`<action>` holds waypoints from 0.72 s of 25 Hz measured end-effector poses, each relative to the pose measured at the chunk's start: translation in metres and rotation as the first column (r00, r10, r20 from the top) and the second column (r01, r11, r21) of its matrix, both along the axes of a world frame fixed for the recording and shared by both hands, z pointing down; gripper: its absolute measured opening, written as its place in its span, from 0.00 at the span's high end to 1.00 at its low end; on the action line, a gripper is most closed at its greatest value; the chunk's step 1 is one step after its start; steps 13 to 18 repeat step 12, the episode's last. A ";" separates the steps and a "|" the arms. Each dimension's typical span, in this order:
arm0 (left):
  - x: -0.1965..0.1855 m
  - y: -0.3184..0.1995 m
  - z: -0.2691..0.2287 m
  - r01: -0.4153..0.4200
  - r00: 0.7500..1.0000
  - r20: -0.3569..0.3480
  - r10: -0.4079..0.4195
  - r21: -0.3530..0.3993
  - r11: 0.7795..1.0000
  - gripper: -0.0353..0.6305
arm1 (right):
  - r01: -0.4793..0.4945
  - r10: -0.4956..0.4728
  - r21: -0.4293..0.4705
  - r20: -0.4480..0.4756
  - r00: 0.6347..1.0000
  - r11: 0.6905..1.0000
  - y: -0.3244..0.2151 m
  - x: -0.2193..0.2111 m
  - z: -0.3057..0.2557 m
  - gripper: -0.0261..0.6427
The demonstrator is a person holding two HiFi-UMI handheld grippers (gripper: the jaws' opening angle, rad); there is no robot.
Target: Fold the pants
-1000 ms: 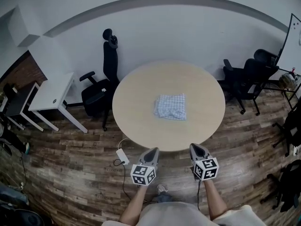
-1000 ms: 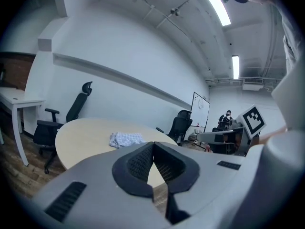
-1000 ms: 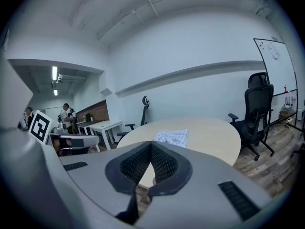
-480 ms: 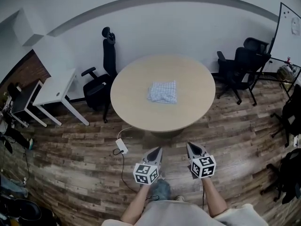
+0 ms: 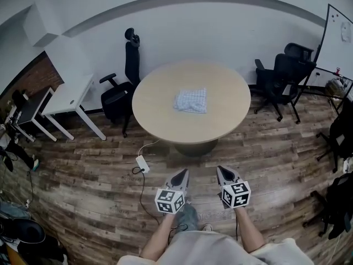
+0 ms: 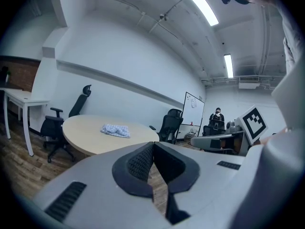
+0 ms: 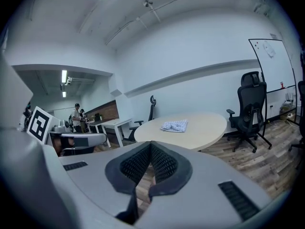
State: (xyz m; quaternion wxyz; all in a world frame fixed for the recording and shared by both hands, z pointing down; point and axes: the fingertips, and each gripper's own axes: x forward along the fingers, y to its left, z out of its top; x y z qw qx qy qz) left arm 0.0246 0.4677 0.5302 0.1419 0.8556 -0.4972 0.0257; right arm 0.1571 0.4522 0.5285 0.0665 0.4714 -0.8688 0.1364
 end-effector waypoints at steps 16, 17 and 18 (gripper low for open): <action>0.011 0.023 -0.004 -0.007 1.000 0.008 0.007 0.020 1.000 0.90 | 0.010 -0.009 0.037 -0.020 1.000 0.999 0.025 0.000 -0.009 0.92; 0.011 0.023 -0.004 -0.007 1.000 0.008 0.007 0.020 1.000 0.90 | 0.010 -0.009 0.037 -0.020 1.000 0.999 0.025 0.000 -0.009 0.92; 0.011 0.023 -0.004 -0.007 1.000 0.008 0.007 0.020 1.000 0.90 | 0.010 -0.009 0.037 -0.020 1.000 0.999 0.025 0.000 -0.009 0.92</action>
